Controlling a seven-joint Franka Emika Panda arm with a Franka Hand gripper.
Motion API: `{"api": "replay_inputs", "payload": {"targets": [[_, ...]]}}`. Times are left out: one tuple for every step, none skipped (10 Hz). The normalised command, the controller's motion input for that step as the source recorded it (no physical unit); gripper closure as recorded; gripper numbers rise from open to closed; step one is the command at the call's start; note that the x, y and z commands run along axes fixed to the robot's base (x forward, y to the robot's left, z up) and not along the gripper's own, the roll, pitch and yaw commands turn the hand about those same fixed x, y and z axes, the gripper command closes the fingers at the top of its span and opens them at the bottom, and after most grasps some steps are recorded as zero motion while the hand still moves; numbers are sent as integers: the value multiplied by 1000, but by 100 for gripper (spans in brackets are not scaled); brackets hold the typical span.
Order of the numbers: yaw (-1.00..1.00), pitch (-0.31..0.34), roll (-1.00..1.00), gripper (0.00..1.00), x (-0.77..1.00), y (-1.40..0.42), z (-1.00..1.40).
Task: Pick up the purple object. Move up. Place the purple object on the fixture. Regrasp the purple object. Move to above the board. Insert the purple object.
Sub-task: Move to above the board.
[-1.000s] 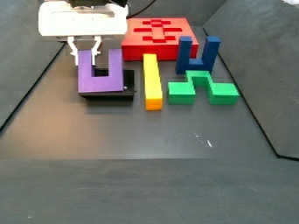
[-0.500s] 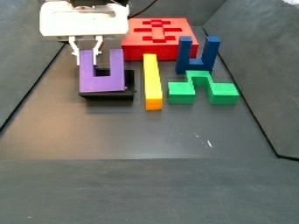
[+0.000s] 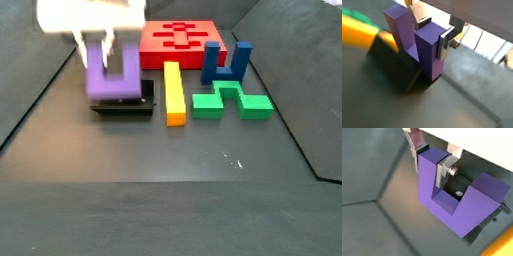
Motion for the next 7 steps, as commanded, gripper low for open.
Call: {"api": "replay_inputs", "payload": {"targets": [[-1,-25,-58,100,-23,-35,1400],[-4,-29,-28,100,-25,-14,1400],[-15,12,-13,100,-8,-28,1400],[-22,28,-6,100,-13,-42,1400],[-13,38,-16,100,-3,-28,1400],[-8,57,-19,100,9,-21,920],[-4,77,-12,100,22,-21,509]]}}
